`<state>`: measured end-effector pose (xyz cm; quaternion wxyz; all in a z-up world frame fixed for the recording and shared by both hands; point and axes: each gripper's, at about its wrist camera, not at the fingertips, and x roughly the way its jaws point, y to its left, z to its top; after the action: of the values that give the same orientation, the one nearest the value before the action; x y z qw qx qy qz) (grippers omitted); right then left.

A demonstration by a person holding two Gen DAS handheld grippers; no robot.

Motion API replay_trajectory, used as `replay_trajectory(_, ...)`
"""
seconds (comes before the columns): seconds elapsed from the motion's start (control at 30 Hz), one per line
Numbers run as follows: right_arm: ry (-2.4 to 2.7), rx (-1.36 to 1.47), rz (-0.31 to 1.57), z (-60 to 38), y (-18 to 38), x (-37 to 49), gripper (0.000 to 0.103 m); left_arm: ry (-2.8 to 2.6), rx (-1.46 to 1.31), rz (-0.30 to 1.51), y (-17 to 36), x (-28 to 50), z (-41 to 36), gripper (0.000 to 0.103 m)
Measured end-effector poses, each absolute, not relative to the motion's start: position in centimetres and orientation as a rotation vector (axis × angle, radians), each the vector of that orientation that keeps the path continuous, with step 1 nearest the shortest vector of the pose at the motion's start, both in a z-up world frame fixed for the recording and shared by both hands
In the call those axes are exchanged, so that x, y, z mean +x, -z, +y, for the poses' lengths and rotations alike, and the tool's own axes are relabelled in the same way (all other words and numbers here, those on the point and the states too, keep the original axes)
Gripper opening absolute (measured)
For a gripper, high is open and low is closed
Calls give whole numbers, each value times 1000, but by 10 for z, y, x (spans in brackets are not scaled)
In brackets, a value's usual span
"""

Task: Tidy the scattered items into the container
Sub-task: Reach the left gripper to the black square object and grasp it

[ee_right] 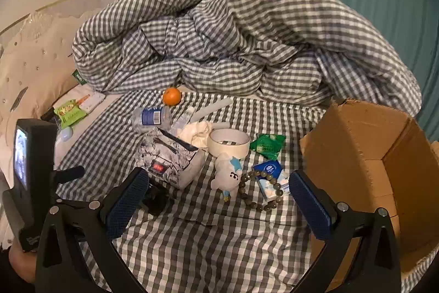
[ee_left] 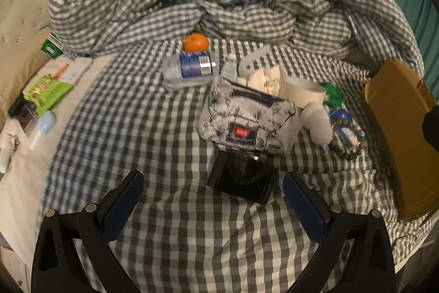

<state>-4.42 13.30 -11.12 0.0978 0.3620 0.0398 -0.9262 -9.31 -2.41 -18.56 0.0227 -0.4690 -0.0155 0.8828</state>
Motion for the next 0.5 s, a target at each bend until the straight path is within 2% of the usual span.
replay_trajectory(0.5, 2697, 1164, 138, 136, 142, -78, 103, -2604, -1540, -18, 252, -133, -5, 103)
